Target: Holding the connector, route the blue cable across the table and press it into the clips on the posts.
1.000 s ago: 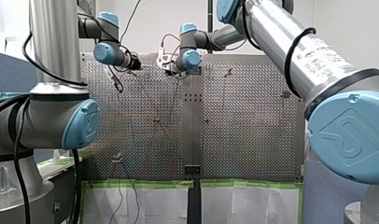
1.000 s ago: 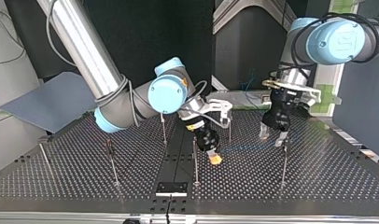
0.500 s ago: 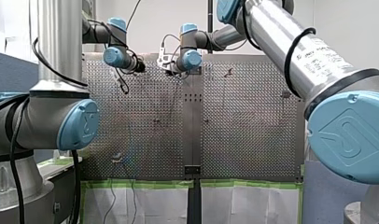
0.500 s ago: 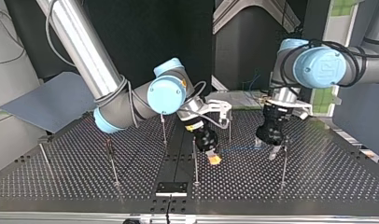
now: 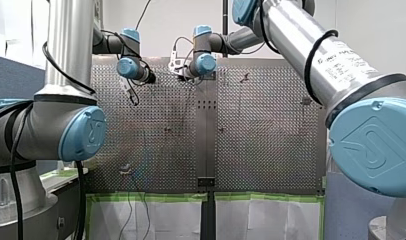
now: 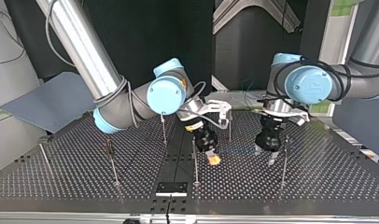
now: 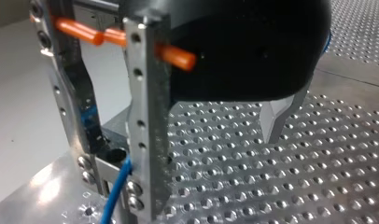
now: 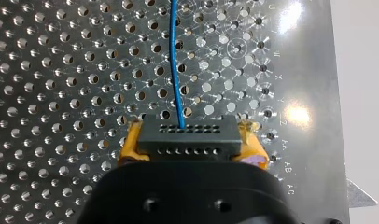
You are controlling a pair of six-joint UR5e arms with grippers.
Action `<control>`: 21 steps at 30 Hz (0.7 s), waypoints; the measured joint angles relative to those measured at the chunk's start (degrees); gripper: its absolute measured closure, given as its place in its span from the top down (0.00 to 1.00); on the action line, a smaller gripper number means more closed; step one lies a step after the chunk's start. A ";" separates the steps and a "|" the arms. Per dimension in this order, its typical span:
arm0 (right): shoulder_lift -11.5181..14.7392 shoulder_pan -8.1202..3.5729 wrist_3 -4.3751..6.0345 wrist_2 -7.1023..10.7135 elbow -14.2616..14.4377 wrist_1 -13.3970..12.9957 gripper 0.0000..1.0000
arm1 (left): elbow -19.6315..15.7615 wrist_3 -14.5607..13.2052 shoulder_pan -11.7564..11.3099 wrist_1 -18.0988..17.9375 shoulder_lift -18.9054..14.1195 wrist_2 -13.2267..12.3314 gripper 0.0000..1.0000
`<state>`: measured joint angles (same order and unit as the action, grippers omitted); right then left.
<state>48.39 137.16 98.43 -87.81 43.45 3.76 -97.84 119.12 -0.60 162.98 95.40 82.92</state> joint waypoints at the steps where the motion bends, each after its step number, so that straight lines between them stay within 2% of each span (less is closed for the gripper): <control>1: 0.00 0.00 0.01 0.00 0.00 0.02 0.00 | 0.00 -0.37 0.10 0.20 0.00 0.39 1.00; 3: 0.00 0.00 0.06 0.00 0.00 0.05 0.00 | 0.00 -1.04 0.37 0.50 -0.01 1.34 1.00; 5: 0.00 0.00 0.09 0.00 0.00 0.07 0.00 | 0.01 -1.37 0.57 0.58 -0.01 2.17 0.73; 6: 0.00 0.00 0.11 0.00 0.00 0.08 0.00 | 0.02 -1.55 0.71 0.57 -0.02 2.73 0.73; 7: 0.00 0.00 0.13 0.00 0.01 0.09 0.00 | 0.02 -1.67 0.81 0.54 -0.06 3.17 0.51; 8: 0.00 0.00 0.16 0.00 0.01 0.09 0.00 | 0.01 -1.78 0.91 0.49 -0.14 3.64 0.37; 9: 0.00 0.00 0.17 0.00 0.01 0.09 0.00 | 0.01 -1.92 1.04 0.40 -0.28 4.28 0.37; 11: 0.00 0.00 0.19 0.01 0.02 0.12 0.00 | 0.02 -2.05 1.20 0.21 -0.55 5.30 0.09; 12: 0.00 0.00 0.19 0.02 0.02 0.14 0.00 | 0.02 -2.10 1.31 0.07 -0.71 5.99 0.09; 13: 0.00 0.00 0.21 0.04 0.01 0.14 0.00 | 0.02 -2.15 1.40 -0.01 -0.81 6.46 0.00; 21: 0.00 0.17 0.24 0.06 0.16 0.32 0.00 | -0.28 -4.44 2.37 2.26 -1.14 10.46 0.00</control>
<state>48.39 137.33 98.67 -87.75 43.62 4.09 -98.12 114.68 1.76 165.24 94.26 93.38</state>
